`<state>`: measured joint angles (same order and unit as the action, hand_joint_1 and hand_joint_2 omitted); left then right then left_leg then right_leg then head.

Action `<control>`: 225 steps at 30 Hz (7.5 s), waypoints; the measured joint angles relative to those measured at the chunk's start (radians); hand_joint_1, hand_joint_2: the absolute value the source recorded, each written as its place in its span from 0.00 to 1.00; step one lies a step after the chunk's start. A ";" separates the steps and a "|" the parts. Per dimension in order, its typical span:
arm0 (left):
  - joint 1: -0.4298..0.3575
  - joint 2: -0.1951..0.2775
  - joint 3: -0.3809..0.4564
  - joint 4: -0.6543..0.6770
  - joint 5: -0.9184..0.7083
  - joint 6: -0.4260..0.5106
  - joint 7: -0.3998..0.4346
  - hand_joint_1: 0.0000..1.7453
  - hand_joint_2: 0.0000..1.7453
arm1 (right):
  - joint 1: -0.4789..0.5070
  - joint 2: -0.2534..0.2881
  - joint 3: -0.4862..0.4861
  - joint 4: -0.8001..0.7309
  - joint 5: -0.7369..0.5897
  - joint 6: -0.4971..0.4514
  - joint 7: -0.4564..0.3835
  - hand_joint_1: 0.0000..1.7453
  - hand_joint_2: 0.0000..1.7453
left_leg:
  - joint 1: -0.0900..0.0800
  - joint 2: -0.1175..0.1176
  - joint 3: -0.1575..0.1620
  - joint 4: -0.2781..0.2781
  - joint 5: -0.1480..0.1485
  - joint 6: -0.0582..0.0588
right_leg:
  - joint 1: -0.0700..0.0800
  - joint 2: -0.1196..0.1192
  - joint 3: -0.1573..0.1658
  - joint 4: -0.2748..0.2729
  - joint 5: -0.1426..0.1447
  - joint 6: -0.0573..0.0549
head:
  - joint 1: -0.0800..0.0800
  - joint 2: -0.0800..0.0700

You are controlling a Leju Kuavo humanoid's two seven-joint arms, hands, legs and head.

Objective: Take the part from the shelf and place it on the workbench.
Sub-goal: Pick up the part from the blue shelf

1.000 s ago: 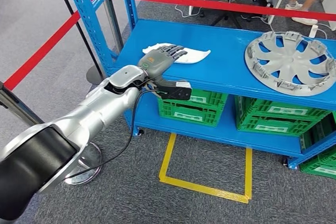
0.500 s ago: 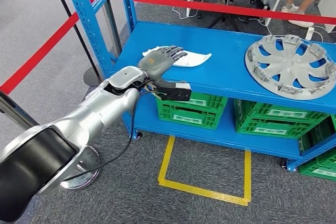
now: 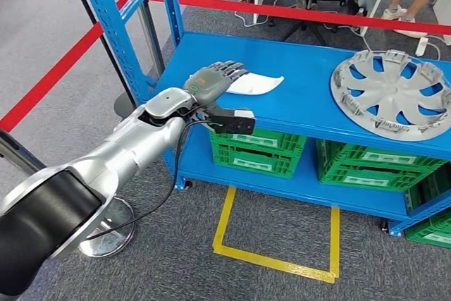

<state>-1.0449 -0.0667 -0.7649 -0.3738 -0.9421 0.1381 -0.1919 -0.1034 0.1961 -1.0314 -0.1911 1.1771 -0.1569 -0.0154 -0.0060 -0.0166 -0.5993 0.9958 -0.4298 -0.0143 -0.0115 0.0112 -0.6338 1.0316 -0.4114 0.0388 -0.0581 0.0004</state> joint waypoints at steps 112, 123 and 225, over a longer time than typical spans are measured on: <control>0.094 0.054 -0.017 0.037 0.045 -0.060 -0.077 0.00 1.00 | 0.008 0.000 -0.007 0.001 0.013 0.017 -0.016 0.00 1.00 | -0.002 0.001 -0.029 -0.020 0.060 0.010 | 0.004 -0.001 0.065 -0.041 -0.022 0.006 | -0.003 0.000; 0.120 0.077 -0.016 0.062 0.040 -0.123 -0.021 0.00 1.00 | 0.007 0.002 -0.007 0.001 0.018 0.020 -0.009 0.00 1.00 | -0.002 0.001 -0.029 -0.020 0.060 0.010 | 0.003 -0.001 0.065 -0.041 -0.022 0.006 | -0.003 0.000; 0.148 0.132 0.060 0.091 0.019 -0.009 0.042 0.00 0.00 | 0.000 0.015 0.008 0.001 0.030 0.023 -0.007 0.00 1.00 | -0.002 0.001 -0.029 -0.020 0.060 0.010 | 0.003 0.000 0.064 -0.041 -0.022 0.006 | -0.003 0.000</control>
<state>-0.8964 0.0650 -0.7050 -0.2827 -0.9228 0.1292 -0.1503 -0.1038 0.2113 -1.0235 -0.1899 1.2074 -0.1335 -0.0219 -0.0075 -0.0156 -0.6278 0.9755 -0.3700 -0.0046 -0.0081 0.0107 -0.5694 0.9903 -0.4330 0.0448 -0.0608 0.0004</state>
